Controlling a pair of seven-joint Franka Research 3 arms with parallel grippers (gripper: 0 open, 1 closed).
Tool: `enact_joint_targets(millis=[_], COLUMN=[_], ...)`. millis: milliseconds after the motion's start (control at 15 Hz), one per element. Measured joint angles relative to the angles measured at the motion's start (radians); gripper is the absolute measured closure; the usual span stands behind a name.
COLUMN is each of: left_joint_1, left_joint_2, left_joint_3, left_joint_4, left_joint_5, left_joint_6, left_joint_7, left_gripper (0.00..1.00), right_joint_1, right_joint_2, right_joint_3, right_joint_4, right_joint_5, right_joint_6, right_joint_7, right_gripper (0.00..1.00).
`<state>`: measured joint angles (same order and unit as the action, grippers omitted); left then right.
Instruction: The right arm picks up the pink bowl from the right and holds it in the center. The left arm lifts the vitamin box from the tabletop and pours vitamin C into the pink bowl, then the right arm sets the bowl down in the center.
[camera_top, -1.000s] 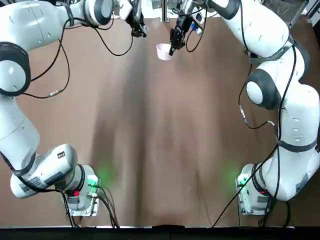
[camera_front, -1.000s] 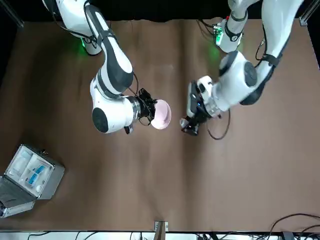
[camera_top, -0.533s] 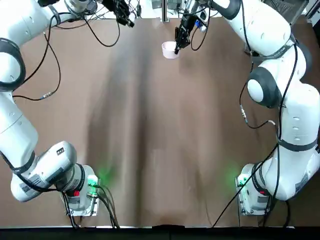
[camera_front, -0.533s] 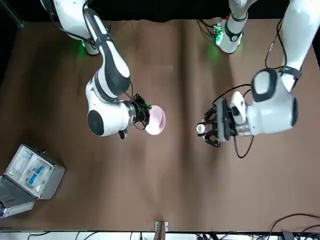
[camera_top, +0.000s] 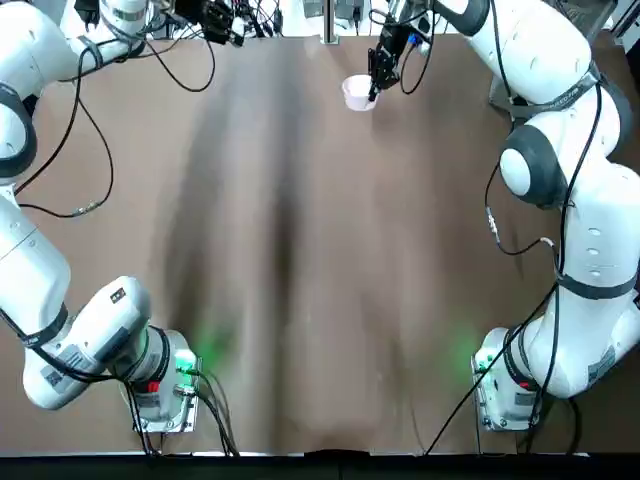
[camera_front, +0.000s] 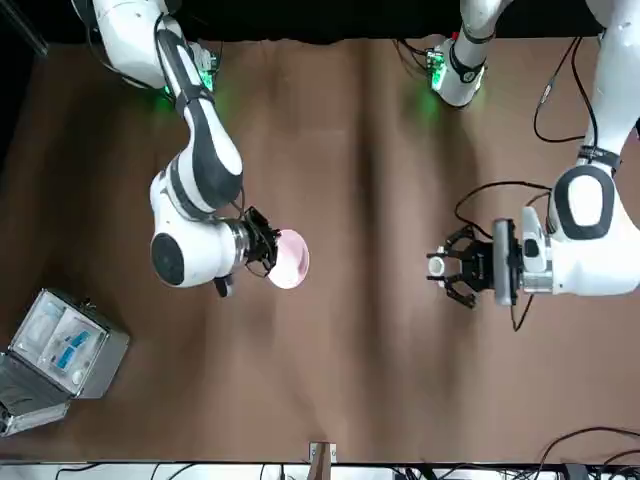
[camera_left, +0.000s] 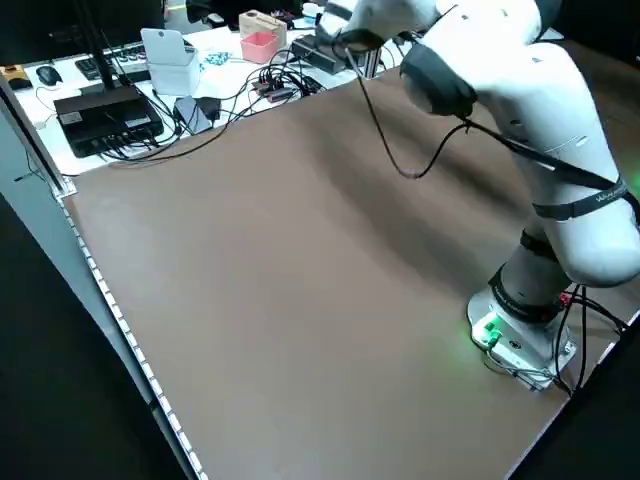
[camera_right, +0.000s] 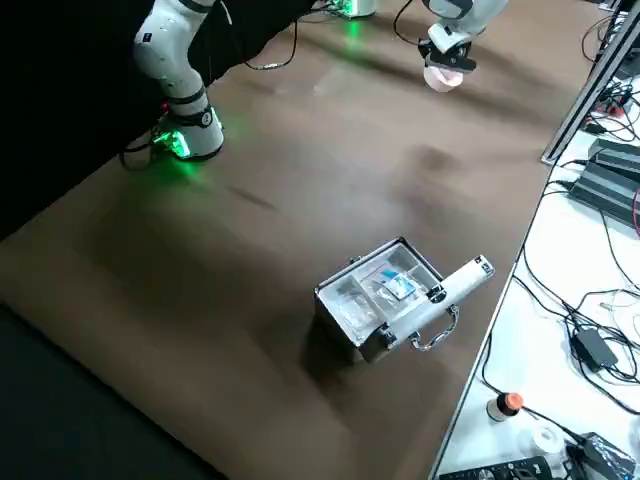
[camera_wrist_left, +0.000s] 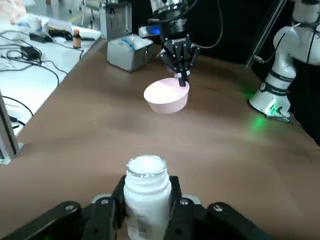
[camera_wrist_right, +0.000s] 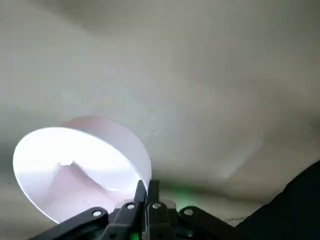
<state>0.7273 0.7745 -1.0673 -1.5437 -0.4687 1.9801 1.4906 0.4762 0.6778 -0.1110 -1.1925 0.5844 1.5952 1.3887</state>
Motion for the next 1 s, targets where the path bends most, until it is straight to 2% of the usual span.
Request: enact_joint_targets(millis=[333,600,800,1000], left_joint_1=[0.068,0.130,0.164,0.169], left_joint_2=[0.105,0.169,0.213,0.260], left_joint_3=[0.017,0.038,0.089,0.168], left_joint_4=[0.000,0.001,0.001,0.002], left_joint_5=[-0.011,-0.026,-0.042,-0.074], left_joint_6=[-0.031,-0.083,-0.122,-0.156], left_joint_7=[0.173,0.236,0.317,0.454], left_gripper=[0.64,0.64,0.64,0.64], right_joint_1=[-0.098,-0.188,-0.247,-0.244], right_joint_2=[0.005,0.006,0.006,0.006], right_joint_3=[-0.003,-0.005,-0.005,0.001], right_joint_4=[-0.011,-0.053,-0.063,-0.063], right_joint_5=[-0.003,-0.023,-0.047,-0.058], right_joint_6=[-0.011,-0.017,-0.041,-0.037], right_joint_7=[-0.146,-0.351,-0.492,-0.649], right_gripper=[0.98,0.98,0.98,0.98])
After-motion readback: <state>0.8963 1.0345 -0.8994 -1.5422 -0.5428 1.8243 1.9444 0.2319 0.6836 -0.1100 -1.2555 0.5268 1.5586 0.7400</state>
